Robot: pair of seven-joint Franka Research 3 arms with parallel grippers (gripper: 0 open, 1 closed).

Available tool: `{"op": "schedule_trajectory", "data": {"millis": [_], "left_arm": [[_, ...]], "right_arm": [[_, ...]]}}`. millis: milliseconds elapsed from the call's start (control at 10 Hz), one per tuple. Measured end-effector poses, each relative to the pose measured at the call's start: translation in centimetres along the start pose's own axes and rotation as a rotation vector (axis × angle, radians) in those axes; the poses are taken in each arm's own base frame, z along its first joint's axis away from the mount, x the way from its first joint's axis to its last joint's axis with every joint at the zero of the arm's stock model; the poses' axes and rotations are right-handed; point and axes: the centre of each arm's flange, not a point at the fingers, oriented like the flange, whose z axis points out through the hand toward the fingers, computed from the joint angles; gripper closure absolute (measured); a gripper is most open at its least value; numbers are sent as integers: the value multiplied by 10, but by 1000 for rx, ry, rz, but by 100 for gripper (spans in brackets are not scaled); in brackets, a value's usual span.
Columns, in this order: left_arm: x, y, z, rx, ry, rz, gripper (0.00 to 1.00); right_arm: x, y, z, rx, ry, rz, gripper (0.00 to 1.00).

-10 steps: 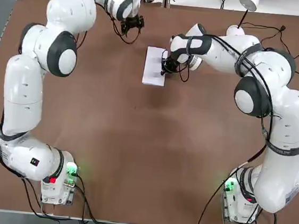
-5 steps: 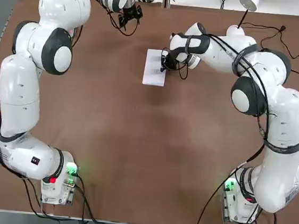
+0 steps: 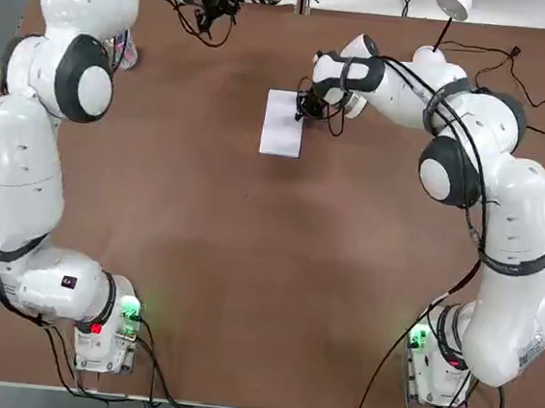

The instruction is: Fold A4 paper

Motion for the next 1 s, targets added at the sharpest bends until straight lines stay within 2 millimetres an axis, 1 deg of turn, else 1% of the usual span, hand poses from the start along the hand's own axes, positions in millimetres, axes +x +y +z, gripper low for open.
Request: {"op": "schedule_trajectory", "data": {"millis": [100,200,300,500,600,700,800,1000], "left_arm": [[26,-27,-12,-10,13,40,0],[47,-52,-26,-10,30,87,0],[61,-73,-40,1,45,137,0],[76,-114,-67,29,63,261,0],[80,-139,-87,44,74,330,0],[79,-160,-114,61,82,379,0],[73,-179,-144,83,74,400,0],[56,-206,-209,126,40,388,0]], "right_arm": [[4,1,2,2,5,0,99],[9,2,4,5,10,2,99],[14,4,2,9,19,5,99],[31,5,-10,24,48,12,99],[40,4,-16,35,64,11,99],[45,3,-19,41,74,11,99],[48,4,-18,43,77,11,99],[50,6,-14,43,78,11,99]]}}
